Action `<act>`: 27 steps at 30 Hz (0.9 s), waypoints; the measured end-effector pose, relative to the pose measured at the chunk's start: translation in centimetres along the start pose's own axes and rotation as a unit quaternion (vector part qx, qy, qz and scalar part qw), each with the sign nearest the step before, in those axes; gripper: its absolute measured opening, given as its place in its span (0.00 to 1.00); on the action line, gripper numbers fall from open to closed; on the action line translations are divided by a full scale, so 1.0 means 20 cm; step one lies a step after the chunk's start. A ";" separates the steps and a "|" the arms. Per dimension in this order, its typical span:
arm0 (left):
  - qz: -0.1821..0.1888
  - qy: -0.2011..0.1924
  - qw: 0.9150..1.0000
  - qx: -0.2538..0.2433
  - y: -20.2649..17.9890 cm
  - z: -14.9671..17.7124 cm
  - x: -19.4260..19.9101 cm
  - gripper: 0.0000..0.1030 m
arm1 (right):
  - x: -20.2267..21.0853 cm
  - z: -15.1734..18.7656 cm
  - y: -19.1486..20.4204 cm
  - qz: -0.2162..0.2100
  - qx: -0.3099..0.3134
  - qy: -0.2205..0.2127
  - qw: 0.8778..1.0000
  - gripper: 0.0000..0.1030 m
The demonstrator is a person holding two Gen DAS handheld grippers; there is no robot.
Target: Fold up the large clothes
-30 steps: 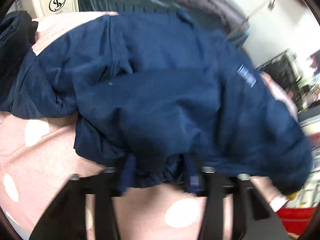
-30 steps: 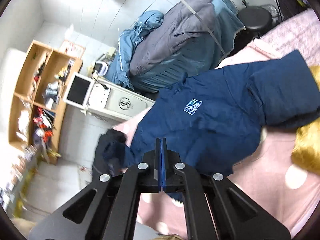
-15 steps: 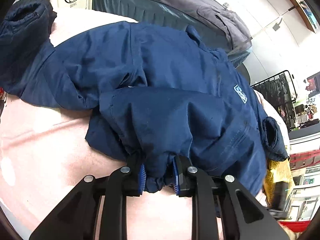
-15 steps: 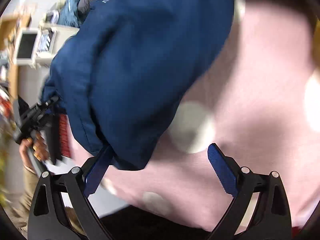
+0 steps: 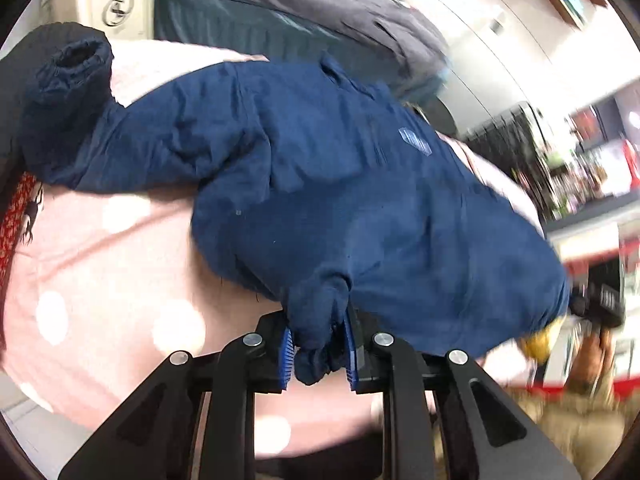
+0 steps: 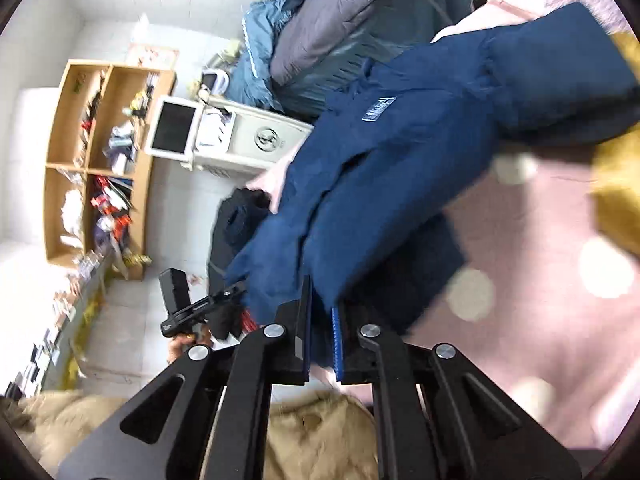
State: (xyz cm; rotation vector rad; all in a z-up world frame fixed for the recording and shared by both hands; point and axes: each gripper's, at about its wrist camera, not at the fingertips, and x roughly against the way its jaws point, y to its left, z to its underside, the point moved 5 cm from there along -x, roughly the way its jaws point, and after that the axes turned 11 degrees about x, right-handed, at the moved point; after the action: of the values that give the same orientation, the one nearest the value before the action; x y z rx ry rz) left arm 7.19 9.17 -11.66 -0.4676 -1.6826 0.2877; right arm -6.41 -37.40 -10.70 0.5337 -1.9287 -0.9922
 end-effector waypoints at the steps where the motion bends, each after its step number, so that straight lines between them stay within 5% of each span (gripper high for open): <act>1: 0.001 0.015 1.000 -0.009 0.02 0.08 0.00 0.21 | 0.04 0.03 -0.01 0.000 0.000 0.012 1.000 0.04; 3: -0.021 0.046 0.998 -0.026 0.08 0.20 -0.06 0.39 | 0.05 0.10 -0.06 0.033 0.005 0.050 0.998 0.03; 6: -0.049 0.095 0.994 0.004 0.26 0.40 -0.26 0.47 | -0.03 0.19 -0.23 0.123 -0.013 0.077 0.989 0.07; 8: -0.064 0.108 0.989 0.074 0.44 0.48 -0.37 0.47 | -0.16 0.25 -0.35 0.156 -0.026 0.094 0.983 0.39; 9: -0.066 0.110 0.987 0.097 0.49 0.50 -0.39 0.47 | -0.23 0.30 -0.43 0.183 -0.030 0.108 0.977 0.74; 10: -0.065 0.106 0.985 0.123 0.56 0.52 -0.40 0.47 | -0.26 0.32 -0.48 0.198 -0.030 0.112 0.973 0.79; 14: -0.072 0.059 0.985 0.145 0.66 0.51 -0.33 0.79 | -0.30 0.41 -0.66 0.237 -0.043 0.106 0.965 0.79; 18: -0.059 0.038 0.987 0.146 0.65 0.42 -0.41 0.92 | -0.33 0.45 -0.76 0.226 -0.031 0.118 0.967 0.79; 24: -0.063 0.075 0.985 0.141 0.58 0.37 -0.77 0.93 | -0.63 0.49 -0.70 0.209 0.058 0.152 0.964 0.79; 26: -0.058 0.055 0.988 0.131 0.47 0.31 -0.83 0.92 | -0.70 0.50 -0.68 0.204 0.076 0.152 0.964 0.70; 27: -0.054 0.054 0.989 0.128 0.44 0.29 -0.85 0.89 | -0.74 0.51 -0.68 0.199 0.075 0.155 0.965 0.51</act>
State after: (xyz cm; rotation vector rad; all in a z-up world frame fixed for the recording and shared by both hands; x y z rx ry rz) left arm 4.61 9.61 -31.55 -0.1956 -1.5339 0.3856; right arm -7.53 -30.88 -32.20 0.3398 -1.7418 -0.4780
